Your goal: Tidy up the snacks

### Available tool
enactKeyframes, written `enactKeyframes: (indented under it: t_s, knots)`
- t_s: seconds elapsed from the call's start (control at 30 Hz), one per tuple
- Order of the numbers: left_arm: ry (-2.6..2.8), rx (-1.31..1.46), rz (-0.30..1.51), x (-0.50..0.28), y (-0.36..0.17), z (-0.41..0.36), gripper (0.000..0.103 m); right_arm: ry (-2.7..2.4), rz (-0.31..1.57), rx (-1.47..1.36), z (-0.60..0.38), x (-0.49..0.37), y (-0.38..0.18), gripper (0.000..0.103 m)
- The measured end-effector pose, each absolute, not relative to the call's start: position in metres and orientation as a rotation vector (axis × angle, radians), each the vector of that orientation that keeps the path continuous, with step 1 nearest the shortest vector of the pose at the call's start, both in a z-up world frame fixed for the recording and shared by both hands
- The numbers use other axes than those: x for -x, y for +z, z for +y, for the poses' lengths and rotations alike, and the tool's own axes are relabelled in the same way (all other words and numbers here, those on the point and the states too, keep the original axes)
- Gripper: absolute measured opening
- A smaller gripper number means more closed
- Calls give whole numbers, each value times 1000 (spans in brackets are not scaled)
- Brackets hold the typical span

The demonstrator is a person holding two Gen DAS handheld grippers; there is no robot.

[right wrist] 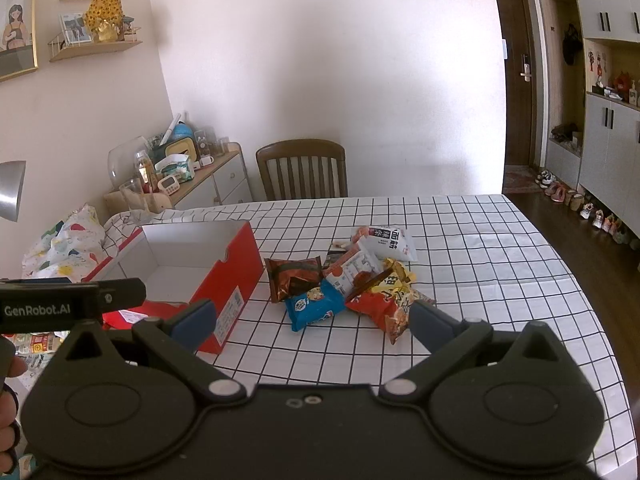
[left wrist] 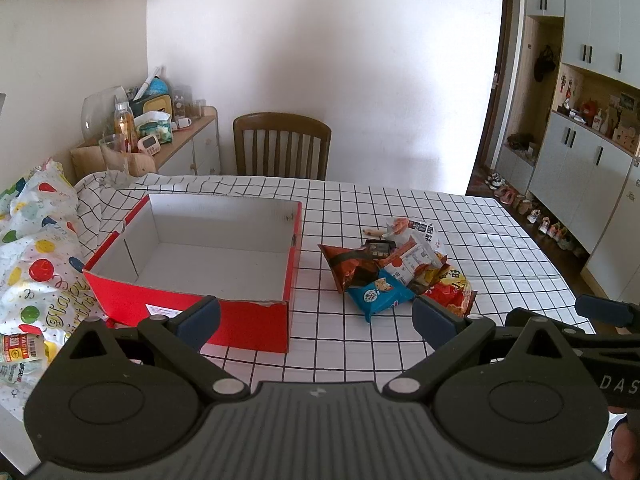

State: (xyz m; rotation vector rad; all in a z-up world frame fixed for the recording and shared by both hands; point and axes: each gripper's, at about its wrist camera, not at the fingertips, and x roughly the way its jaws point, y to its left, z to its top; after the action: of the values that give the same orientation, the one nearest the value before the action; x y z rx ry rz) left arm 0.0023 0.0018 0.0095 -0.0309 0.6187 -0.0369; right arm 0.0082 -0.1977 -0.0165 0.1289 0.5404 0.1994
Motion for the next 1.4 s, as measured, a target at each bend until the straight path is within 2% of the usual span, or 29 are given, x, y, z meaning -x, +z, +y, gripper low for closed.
enactKeyframes:
  t_s: [0.57, 1.13, 1.4]
  knots:
    - [-57, 33, 629, -16, 8, 6, 103, 195, 543, -126, -195, -14, -18, 103]
    - [-217, -23, 647, -68, -4, 35, 103, 95, 582, -161, -169, -46, -27, 102]
    - [-268, -34, 691, -96, -19, 17, 103, 62, 623, -117, -178, -66, -42, 102]
